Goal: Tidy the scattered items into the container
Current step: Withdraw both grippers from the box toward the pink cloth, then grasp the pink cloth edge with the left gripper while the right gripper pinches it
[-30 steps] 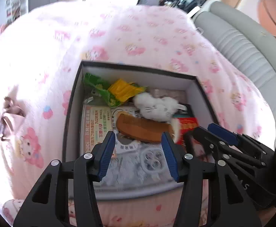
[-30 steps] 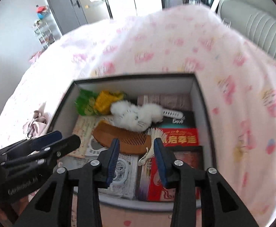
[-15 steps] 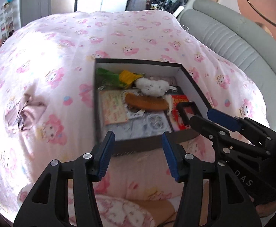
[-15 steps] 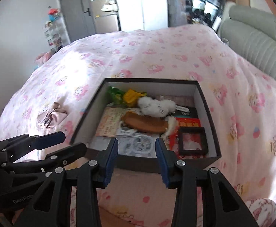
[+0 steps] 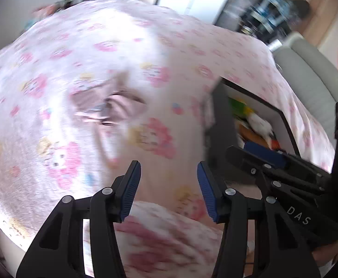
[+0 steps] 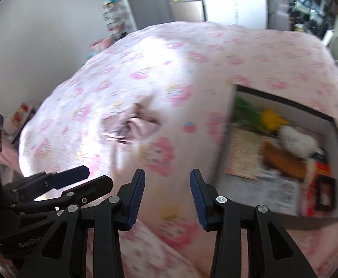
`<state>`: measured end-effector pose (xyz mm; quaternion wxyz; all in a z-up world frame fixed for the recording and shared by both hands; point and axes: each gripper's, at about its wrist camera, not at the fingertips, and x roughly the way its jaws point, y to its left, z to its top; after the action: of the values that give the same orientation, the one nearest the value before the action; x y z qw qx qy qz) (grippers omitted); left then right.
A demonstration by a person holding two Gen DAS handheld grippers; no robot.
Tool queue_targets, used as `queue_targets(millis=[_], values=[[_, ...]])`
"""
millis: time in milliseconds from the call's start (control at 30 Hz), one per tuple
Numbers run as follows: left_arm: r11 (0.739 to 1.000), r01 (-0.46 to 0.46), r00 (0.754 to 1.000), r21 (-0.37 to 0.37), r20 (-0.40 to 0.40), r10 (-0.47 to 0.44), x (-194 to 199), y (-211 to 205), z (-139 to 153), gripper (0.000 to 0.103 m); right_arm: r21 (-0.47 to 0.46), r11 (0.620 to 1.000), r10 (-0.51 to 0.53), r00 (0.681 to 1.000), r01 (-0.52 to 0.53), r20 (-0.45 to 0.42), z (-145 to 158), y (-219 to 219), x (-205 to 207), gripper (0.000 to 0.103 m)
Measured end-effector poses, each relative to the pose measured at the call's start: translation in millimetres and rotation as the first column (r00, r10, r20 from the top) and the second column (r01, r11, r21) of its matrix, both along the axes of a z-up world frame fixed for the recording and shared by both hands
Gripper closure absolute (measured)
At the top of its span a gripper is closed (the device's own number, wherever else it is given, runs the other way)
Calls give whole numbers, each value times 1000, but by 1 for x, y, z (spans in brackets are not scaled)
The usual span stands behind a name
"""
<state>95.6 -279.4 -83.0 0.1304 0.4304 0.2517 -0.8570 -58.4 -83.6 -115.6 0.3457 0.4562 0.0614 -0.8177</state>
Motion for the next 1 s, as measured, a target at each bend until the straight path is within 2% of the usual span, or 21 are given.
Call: queue_targets(millis=[67, 133, 200, 300, 333, 400, 433, 467, 533, 633, 700, 733, 767, 833, 867, 900, 967, 1000], values=[[996, -76, 997, 46, -15, 76, 9, -36, -9, 50, -39, 997, 66, 997, -64, 51, -11, -24, -11, 66], [978, -182, 982, 103, -29, 186, 18, -80, -21, 51, -15, 1000, 2, 997, -1, 77, -23, -38, -30, 66], [962, -226, 972, 155, -35, 234, 18, -110, -35, 51, -33, 999, -14, 991, 19, 132, -37, -52, -48, 66], [917, -276, 956, 290, -19, 294, 6, -152, -70, 50, -43, 999, 23, 972, -14, 232, -60, -86, -71, 66], [891, -278, 953, 359, -13, 302, -2, -165, -86, 50, -40, 999, 31, 969, -22, 246, -67, -98, -77, 66], [849, -295, 946, 439, 12, 323, -16, -180, -107, 49, 0, 1000, 4, 961, -4, 276, -87, -119, -91, 64], [835, -314, 942, 453, 37, 334, -27, -188, -120, 49, 33, 999, -38, 957, 29, 286, -97, -127, -100, 64], [833, -326, 939, 447, 51, 340, -32, -191, -126, 49, 57, 995, -95, 951, 82, 293, -107, -129, -109, 64], [821, -344, 932, 456, 60, 357, -43, -198, -141, 49, 55, 985, -172, 924, 163, 341, -124, -128, -123, 64], [788, -356, 923, 503, 57, 380, -58, -207, -161, 50, 57, 990, -142, 900, 130, 412, -151, -140, -135, 59], [792, -363, 925, 491, 84, 372, -65, -206, -167, 61, 58, 993, -119, 897, 104, 425, -160, -146, -136, 57], [807, -349, 932, 476, 83, 353, -68, -202, -164, 73, 42, 995, -99, 901, 90, 421, -160, -147, -134, 57], [816, -341, 935, 467, 78, 346, -67, -198, -161, 80, 32, 997, -76, 909, 69, 410, -159, -150, -131, 59], [833, -316, 943, 454, 54, 328, -67, -187, -151, 89, 8, 999, -41, 916, 42, 399, -155, -152, -122, 77], [841, -293, 950, 455, 36, 311, -66, -178, -144, 91, -17, 999, -21, 910, 31, 415, -154, -152, -118, 87], [848, -276, 954, 453, 24, 298, -65, -171, -138, 91, -53, 998, 3, 900, 22, 436, -152, -150, -114, 93], [876, -226, 968, 426, -5, 252, -63, -148, -121, 92, -130, 991, 54, 890, 6, 452, -141, -145, -101, 97], [887, -208, 972, 411, -16, 235, -61, -138, -112, 92, -149, 989, 69, 898, -4, 435, -131, -141, -92, 98]])
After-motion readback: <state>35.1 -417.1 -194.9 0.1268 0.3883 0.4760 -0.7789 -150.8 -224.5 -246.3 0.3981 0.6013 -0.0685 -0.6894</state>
